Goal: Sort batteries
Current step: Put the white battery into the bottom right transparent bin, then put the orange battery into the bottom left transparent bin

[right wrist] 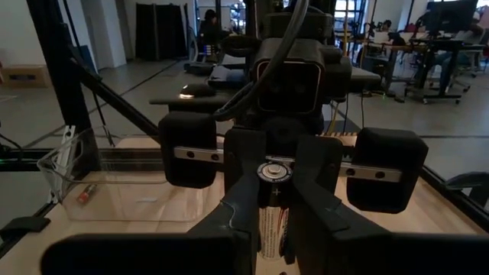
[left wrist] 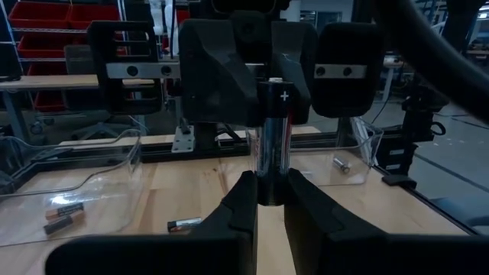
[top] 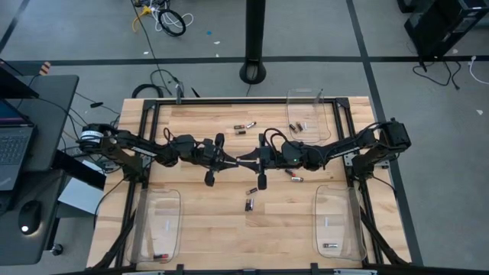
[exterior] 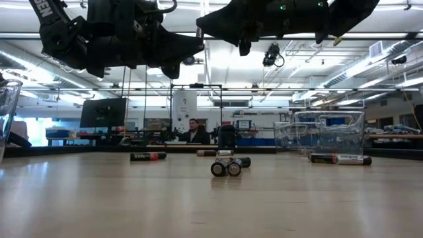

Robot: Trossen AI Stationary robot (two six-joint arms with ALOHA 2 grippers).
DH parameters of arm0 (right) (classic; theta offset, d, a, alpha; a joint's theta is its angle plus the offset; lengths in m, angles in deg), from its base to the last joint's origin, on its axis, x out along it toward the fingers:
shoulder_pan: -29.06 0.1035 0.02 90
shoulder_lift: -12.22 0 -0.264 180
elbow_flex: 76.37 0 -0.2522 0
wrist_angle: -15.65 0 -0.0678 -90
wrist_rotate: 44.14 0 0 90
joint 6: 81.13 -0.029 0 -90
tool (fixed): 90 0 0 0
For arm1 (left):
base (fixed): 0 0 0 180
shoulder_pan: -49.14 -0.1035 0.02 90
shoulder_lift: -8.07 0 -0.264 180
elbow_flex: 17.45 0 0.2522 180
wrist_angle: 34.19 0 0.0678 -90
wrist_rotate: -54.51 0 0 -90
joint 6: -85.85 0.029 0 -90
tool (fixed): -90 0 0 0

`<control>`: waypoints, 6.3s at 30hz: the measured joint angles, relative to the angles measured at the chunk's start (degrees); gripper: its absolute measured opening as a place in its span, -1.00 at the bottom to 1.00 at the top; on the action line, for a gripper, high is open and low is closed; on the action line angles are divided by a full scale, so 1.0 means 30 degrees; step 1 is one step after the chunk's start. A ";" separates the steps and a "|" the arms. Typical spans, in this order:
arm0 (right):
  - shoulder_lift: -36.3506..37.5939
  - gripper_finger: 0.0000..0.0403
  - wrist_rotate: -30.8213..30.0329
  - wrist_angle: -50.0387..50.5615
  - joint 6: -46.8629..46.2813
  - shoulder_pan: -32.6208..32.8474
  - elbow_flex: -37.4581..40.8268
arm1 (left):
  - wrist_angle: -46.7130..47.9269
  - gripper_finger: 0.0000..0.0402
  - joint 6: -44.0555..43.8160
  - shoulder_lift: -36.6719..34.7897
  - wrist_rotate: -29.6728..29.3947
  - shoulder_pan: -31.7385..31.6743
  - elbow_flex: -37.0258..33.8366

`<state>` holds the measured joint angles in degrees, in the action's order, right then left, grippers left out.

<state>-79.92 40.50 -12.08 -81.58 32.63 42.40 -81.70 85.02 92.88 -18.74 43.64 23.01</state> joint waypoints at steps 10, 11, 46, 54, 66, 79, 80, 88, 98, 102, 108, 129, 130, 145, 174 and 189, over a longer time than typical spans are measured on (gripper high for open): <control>0.0000 -0.71 0.0007 0.0039 0.0053 0.0000 0.0000 | 0.0000 -0.72 -0.0302 0.0000 0.0000 -0.0005 0.0000; 0.0000 -0.71 0.0007 0.0052 0.0066 0.0000 0.0000 | 0.0000 -0.72 -0.0302 0.0000 0.0000 0.0000 0.0000; 0.2053 -0.71 -0.0538 0.3448 0.0729 -0.0036 0.0036 | 0.0867 -0.28 -0.0294 -0.0007 -0.0241 -0.0036 0.0015; 0.5449 -0.71 0.0177 1.0780 -0.1108 0.0067 0.0029 | 0.0976 -0.27 -0.0250 -0.0007 -0.0277 -0.0036 0.0015; 1.0292 -0.71 0.0465 2.2712 -0.9358 0.2963 0.0000 | 0.0984 -0.27 0.0216 -0.0007 -0.0357 -0.0036 0.0015; 1.2500 -0.71 0.3745 2.9096 -1.8399 0.7556 -0.0007 | 0.0984 -0.27 0.0255 -0.0007 -0.0383 -0.0044 0.0015; 1.2456 -0.71 0.4100 2.9575 -1.9052 0.7909 -0.0007 | 0.0984 -0.27 0.0262 -0.0007 -0.0514 -0.0042 0.0015; 1.1800 -0.71 0.4995 3.5197 -2.1799 1.0009 -0.0007 | 0.1048 -0.27 0.0704 -0.0007 -0.1071 -0.0044 0.0015; 1.0835 -0.71 0.4517 3.2334 -2.0481 1.0414 0.2205 | 0.1122 -0.27 0.0704 -0.0015 -0.1064 -0.0044 0.0015; 1.0015 -0.71 0.4466 3.0096 -1.9990 1.0638 0.3524 | 0.1371 -0.27 0.0704 -0.0015 -0.1056 -0.0044 0.0015; 0.8590 -0.71 0.4452 2.9976 -1.9524 1.1322 0.3894 | 0.1574 -0.27 0.0704 -0.0015 -0.1071 -0.0044 0.0015; 0.7839 -0.45 0.3442 3.2026 -1.8734 1.1948 0.2020 | 0.1559 -0.27 0.0704 -0.0015 -0.1423 -0.0040 0.0015; 0.7833 -0.45 0.3424 3.2334 -1.8717 1.1948 0.1822 | 0.1559 -0.27 0.0704 -0.0015 -0.1428 -0.0036 0.0015; 0.8180 -0.64 -0.0598 3.8154 -1.5291 0.9083 -0.5406 | 0.2055 -0.28 0.0772 -0.0015 -0.2003 -0.0044 0.0015; 0.4573 -0.82 0.2296 1.3734 -0.1777 0.0977 0.2088 | 0.4040 -0.28 0.0739 -0.0051 -0.1523 -0.0272 0.0022; -0.0842 -0.27 0.4362 0.8329 -0.1494 -0.0069 0.2066 | 0.4545 -0.28 0.0762 -0.0058 -0.1574 -0.0765 0.0022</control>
<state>-82.44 53.58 12.90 -86.06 32.42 48.60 -68.07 87.31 92.71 -23.46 41.35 23.07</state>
